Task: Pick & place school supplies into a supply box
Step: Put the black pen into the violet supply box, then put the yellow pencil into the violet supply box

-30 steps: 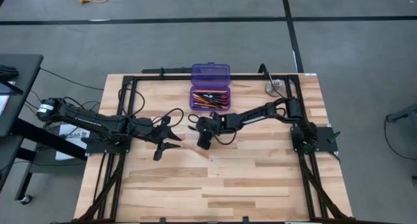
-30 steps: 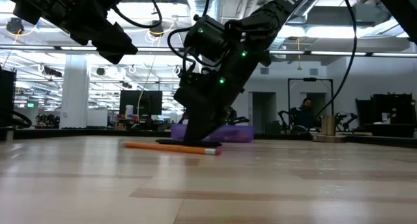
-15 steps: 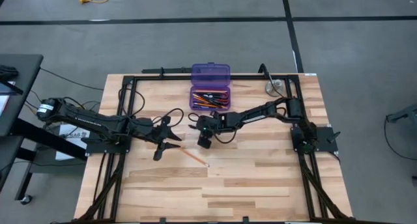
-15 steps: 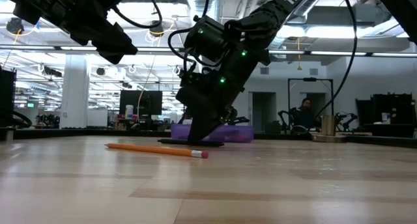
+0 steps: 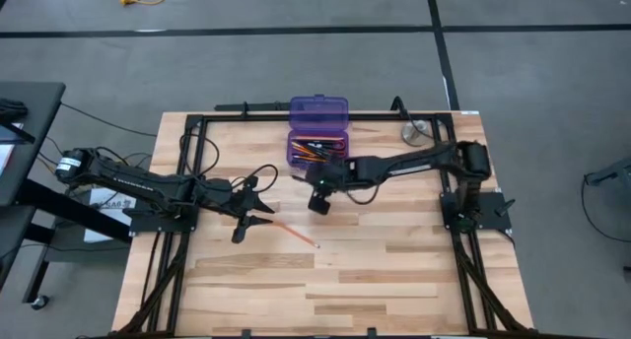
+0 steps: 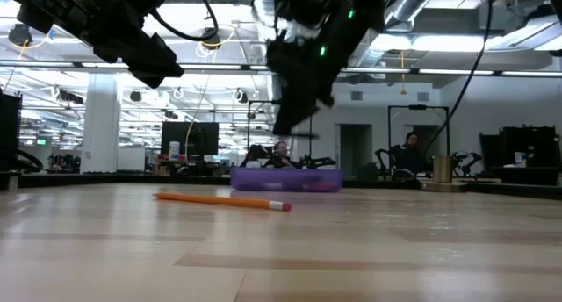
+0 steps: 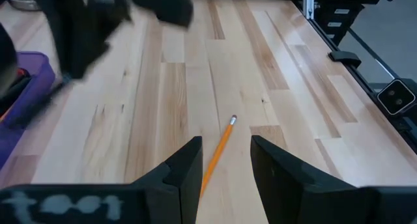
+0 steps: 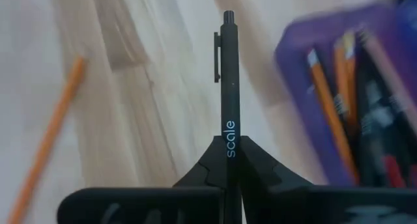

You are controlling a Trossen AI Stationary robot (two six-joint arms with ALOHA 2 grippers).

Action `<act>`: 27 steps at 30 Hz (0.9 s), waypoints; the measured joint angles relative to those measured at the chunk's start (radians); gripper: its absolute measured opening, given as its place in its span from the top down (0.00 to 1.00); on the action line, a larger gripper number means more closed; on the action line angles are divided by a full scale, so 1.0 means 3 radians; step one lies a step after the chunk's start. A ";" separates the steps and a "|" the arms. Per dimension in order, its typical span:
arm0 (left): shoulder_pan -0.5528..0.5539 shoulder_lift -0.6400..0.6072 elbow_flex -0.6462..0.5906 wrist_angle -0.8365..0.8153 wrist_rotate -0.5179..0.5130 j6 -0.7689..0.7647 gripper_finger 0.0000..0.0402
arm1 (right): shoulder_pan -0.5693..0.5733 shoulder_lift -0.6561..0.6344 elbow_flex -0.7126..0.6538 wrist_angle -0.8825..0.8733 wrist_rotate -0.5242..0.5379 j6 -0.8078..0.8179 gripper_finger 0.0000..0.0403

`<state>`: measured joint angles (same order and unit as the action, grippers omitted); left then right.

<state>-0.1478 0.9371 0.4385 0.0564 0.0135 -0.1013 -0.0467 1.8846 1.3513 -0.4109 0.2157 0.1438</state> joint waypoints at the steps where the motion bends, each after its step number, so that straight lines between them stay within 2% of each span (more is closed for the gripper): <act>1: 0.0000 0.0000 0.0000 0.0008 0.0000 0.0000 0.71 | -0.0030 -0.0077 0.0000 -0.0005 0.0000 -0.0045 1.00; 8: 0.0000 0.0000 0.0000 0.0008 -0.0006 0.0000 0.71 | -0.0457 -0.0235 0.0008 -0.0043 -0.0015 -0.0414 1.00; 15: 0.0000 0.0000 0.0000 -0.0006 -0.0009 0.0000 0.71 | -0.0940 0.0103 0.0006 0.0081 -0.0321 -0.0611 0.98; 20: 0.0000 0.0000 0.0000 -0.0017 -0.0009 0.0000 0.71 | -0.1033 0.0235 0.0007 0.0086 -0.0351 -0.0681 0.86; 27: 0.0000 0.0000 0.0000 -0.0016 -0.0009 0.0000 0.71 | -0.0963 0.0168 0.0010 0.0070 -0.0348 -0.0659 0.67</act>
<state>-0.1478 0.9371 0.4385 0.0517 0.0109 -0.1013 -0.3357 1.9351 1.3544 -0.3899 0.1112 -0.0538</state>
